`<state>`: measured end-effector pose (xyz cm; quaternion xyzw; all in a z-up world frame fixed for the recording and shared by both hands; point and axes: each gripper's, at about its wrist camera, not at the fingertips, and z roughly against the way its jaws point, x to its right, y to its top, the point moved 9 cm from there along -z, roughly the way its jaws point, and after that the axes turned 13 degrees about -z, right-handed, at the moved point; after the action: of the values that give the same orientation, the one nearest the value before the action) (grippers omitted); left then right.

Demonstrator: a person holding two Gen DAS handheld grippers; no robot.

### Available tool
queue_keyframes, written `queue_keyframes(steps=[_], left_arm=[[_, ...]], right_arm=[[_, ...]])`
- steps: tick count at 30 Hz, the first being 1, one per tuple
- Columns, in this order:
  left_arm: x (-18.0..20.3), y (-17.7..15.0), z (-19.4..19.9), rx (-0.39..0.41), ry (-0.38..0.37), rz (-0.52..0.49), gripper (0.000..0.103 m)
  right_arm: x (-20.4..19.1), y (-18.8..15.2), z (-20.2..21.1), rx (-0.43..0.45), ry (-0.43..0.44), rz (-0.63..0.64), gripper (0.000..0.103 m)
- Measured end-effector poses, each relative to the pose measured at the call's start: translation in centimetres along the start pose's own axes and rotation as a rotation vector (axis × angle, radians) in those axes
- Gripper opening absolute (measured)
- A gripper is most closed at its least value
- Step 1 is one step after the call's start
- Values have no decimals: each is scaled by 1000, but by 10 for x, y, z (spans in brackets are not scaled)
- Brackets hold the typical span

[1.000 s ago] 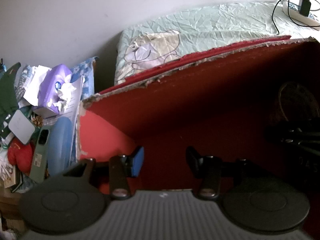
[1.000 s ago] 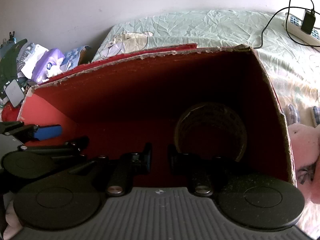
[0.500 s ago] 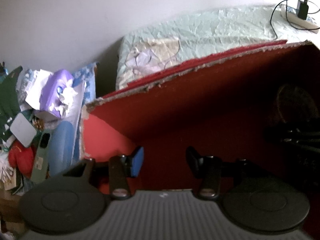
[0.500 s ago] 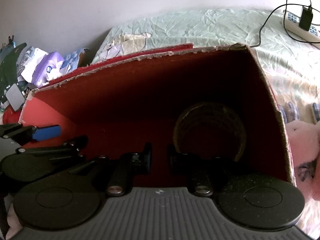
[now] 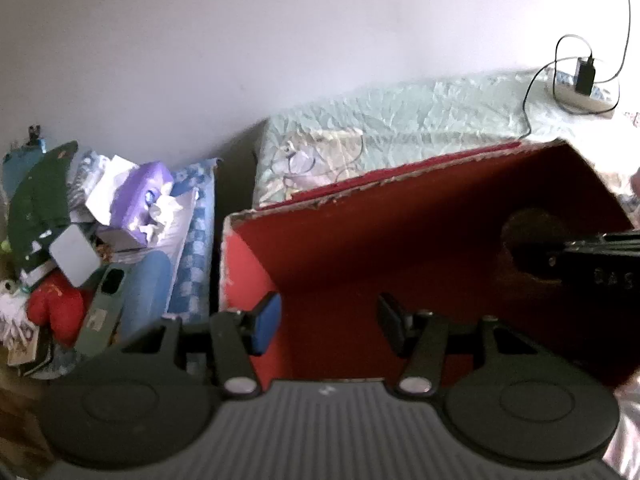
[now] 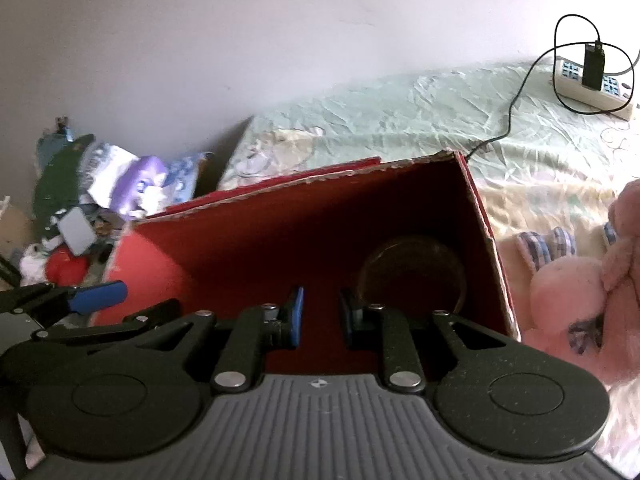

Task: Organize objects
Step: 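Raise the open right tool out of the red box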

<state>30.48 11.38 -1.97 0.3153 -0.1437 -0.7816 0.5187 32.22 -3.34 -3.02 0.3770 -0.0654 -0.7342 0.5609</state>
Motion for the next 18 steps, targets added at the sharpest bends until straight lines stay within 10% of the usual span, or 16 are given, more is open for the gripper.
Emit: queue_keyframes(steps=[18], left_arm=[[37, -34, 75, -24, -19, 111, 58]], right_arm=[[-7, -29, 69, 26, 119, 118, 22]])
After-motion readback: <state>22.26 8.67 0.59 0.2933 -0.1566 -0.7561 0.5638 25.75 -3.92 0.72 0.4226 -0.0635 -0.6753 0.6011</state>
